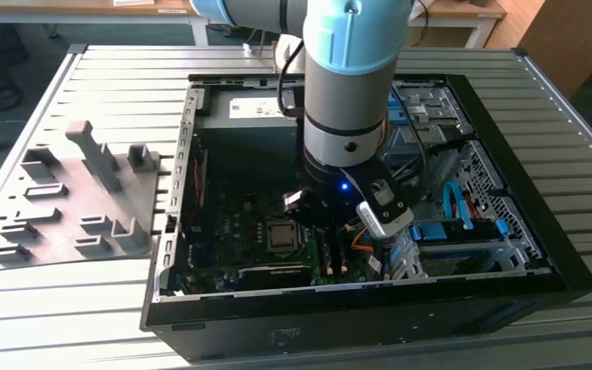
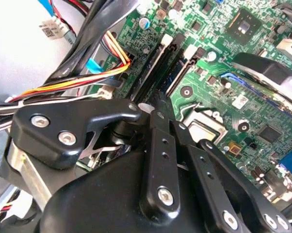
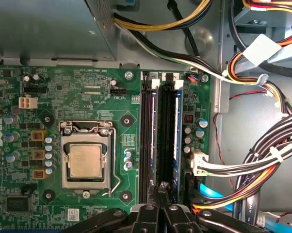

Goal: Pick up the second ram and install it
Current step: 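Press down the second ram until it locks into place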

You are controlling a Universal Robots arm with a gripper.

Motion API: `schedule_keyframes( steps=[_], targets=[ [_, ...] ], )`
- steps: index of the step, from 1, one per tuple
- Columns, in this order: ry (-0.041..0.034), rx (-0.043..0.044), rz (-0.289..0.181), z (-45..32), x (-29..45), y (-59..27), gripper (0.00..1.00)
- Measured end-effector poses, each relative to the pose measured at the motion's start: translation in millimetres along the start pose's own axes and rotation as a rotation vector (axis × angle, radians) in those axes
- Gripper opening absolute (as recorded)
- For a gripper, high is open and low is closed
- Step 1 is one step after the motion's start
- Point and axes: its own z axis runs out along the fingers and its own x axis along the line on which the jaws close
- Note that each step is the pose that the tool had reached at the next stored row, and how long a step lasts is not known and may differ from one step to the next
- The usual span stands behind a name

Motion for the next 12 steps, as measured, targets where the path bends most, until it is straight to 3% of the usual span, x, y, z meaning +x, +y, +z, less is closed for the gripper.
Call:
schedule_keyframes(
  steps=[5, 8, 10, 12],
  targets=[
    [0.0005, -0.0004, 0.0, 2.0, 0.0, 0.2, 0.1],
    [-0.0007, -0.0024, 0.0, -3.1, -0.4, 0.5, 0.1],
    [0.0005, 0.0018, 0.0, -11.1, -0.6, -0.4, 0.1],
    [0.0003, 0.0019, 0.0, -14.2, -0.8, 0.4, 0.1]
  ],
)
